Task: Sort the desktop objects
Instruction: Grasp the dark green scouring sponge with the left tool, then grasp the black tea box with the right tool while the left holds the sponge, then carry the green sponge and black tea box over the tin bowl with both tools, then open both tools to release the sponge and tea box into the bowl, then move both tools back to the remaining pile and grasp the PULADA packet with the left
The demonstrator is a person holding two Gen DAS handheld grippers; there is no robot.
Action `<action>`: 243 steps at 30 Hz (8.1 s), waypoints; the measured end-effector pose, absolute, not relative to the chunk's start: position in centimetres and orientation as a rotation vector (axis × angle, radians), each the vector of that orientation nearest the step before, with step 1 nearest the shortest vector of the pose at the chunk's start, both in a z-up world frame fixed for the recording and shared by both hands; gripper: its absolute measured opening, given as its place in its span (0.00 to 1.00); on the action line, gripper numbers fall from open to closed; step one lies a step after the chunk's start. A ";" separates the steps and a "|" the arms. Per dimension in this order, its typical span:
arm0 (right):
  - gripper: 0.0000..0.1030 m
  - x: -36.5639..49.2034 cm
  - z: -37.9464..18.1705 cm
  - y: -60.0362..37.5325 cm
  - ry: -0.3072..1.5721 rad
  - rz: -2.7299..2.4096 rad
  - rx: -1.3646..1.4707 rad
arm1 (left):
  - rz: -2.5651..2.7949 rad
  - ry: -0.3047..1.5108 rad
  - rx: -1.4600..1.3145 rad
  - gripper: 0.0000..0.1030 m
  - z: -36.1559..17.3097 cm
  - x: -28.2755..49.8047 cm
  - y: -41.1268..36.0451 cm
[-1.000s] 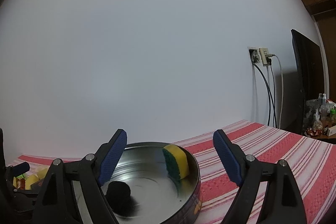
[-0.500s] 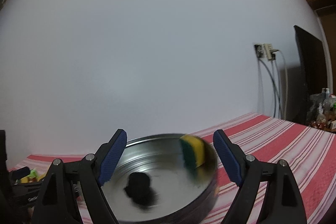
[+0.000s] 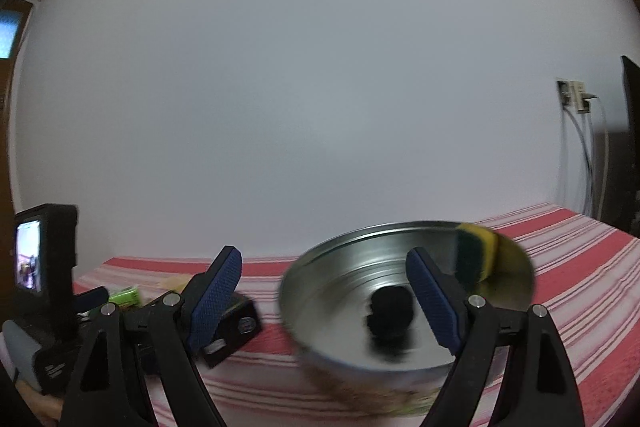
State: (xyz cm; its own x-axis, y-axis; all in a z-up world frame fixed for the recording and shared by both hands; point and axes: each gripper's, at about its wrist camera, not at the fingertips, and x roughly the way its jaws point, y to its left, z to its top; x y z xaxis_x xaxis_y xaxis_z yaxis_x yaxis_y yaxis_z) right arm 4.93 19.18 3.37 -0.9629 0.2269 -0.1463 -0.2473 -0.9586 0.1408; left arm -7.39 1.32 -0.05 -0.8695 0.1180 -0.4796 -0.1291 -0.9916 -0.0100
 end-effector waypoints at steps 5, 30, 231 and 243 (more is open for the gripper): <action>0.84 4.3 3.1 16.4 0.220 2.943 -0.248 | 2.961 0.046 -0.750 0.99 0.0 -8.0 -0.8; 0.84 2.2 2.5 13.1 0.265 3.066 -0.410 | 2.973 -0.011 -0.979 0.99 -1.1 -11.1 -5.8; 1.00 12.1 4.5 27.3 0.322 2.594 0.104 | 2.861 0.033 -0.421 1.00 2.7 -1.0 9.2; 1.00 10.2 4.4 21.1 0.307 2.748 0.029 | 2.955 0.001 -0.464 1.00 2.5 -1.0 3.4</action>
State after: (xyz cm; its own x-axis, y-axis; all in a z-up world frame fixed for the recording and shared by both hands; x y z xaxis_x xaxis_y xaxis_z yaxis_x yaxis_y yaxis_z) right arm 10.17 21.12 4.40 -0.9299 0.3673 -0.0204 -0.3628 -0.9063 0.2170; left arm -1.04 3.45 2.53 -0.9409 0.1479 -0.3048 -0.1481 -0.9887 -0.0225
